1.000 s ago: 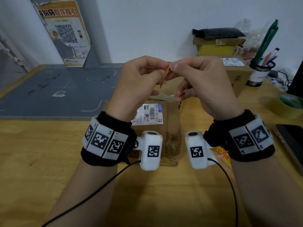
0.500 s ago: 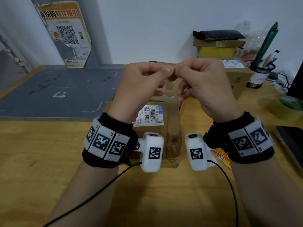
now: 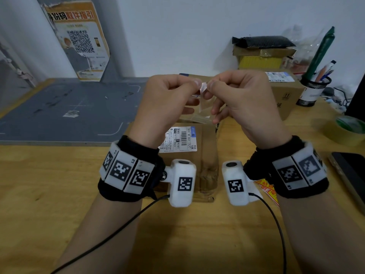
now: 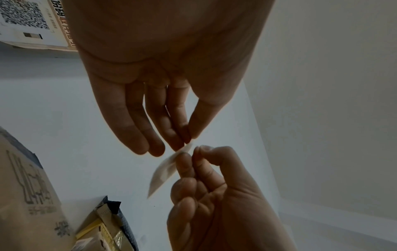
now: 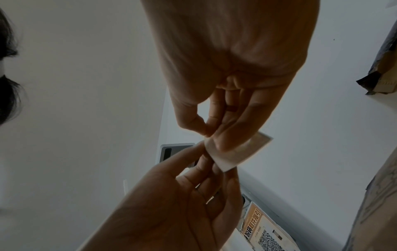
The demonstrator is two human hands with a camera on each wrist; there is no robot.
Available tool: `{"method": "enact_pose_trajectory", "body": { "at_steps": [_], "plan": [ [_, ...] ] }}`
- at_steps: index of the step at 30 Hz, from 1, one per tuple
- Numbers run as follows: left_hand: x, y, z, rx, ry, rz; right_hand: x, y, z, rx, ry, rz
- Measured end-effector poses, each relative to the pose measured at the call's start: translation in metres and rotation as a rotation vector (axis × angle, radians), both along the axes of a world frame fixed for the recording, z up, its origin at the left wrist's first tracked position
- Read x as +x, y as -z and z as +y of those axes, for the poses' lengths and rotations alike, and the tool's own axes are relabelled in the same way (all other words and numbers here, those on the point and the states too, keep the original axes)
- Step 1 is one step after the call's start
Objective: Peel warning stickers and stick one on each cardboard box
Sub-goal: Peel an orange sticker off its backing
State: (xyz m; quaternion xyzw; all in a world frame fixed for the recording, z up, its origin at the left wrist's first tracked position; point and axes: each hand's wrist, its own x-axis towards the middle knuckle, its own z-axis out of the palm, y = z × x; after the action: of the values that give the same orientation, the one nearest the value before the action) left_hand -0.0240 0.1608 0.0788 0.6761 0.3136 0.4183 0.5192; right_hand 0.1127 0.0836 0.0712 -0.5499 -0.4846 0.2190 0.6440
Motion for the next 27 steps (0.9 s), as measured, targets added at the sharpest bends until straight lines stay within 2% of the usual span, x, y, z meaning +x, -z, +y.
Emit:
{"method": "enact_pose_trajectory", "body": {
  "at_steps": [9, 16, 19, 27],
  "plan": [
    [-0.003, 0.003, 0.012, -0.050, -0.056, 0.015, 0.007, 0.000, -0.002, -0.056, 0.074, -0.037],
    [-0.003, 0.001, 0.015, -0.088, -0.089, 0.001, 0.021, 0.005, -0.001, -0.194, 0.166, -0.136],
    [-0.003, 0.002, 0.015, -0.074, -0.095, 0.005, 0.021, 0.001, -0.002, -0.206, 0.168, -0.113],
    [0.001, 0.005, 0.005, 0.011, 0.024, 0.078, 0.004, -0.001, -0.002, -0.200, 0.111, -0.164]
  ]
}}
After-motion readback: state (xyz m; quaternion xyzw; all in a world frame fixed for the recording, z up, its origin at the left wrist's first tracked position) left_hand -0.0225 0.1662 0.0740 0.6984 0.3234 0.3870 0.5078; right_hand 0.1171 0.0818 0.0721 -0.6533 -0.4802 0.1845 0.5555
